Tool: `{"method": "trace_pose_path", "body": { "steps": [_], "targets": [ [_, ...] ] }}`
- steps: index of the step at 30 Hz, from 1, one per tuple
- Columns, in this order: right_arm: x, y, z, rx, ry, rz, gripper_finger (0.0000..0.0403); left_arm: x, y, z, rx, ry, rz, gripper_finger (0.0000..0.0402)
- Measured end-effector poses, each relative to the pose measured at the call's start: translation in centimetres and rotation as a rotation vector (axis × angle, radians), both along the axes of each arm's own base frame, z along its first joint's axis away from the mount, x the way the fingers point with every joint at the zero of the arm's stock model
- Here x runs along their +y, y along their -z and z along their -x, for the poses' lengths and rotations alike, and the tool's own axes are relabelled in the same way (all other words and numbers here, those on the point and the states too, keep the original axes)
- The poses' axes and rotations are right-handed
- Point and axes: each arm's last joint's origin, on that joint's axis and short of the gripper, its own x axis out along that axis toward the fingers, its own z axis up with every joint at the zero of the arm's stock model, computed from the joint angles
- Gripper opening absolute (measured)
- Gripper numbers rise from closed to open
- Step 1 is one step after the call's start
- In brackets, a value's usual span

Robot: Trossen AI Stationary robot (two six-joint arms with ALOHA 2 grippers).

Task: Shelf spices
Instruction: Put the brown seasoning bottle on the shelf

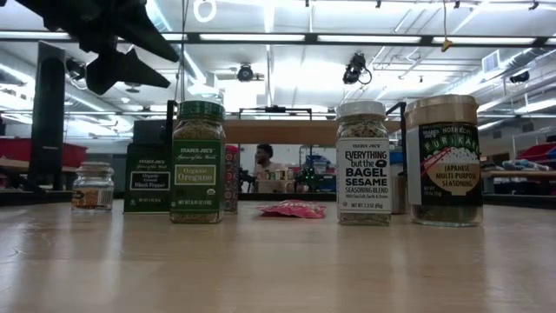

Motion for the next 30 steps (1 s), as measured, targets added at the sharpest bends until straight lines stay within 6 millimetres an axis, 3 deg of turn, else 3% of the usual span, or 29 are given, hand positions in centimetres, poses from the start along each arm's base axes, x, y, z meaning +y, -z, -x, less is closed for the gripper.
{"method": "trace_pose_path", "body": {
  "steps": [9, 20, 24, 30],
  "targets": [
    [0.0, 0.0, 0.0, -0.002, 0.002, -0.015, 0.0240, -0.4, -0.9, -0.9, -0.089, 0.047, -0.043, 0.0245],
    [0.0, 0.0, 0.0, -0.006, 0.005, -0.034, 0.0240, -1.4, -3.4, -3.0, -0.350, 0.190, -0.189, 0.0228],
    [0.0, 0.0, 0.0, -0.006, 0.005, -0.033, 0.0240, -1.8, -5.7, -2.8, -0.561, 0.308, -0.270, 0.0227],
    [-0.1, 0.0, -0.1, -0.006, 0.009, -0.030, 0.0240, -2.2, -9.0, -1.3, -0.849, 0.330, -0.557, 0.0227]
  ]
}}
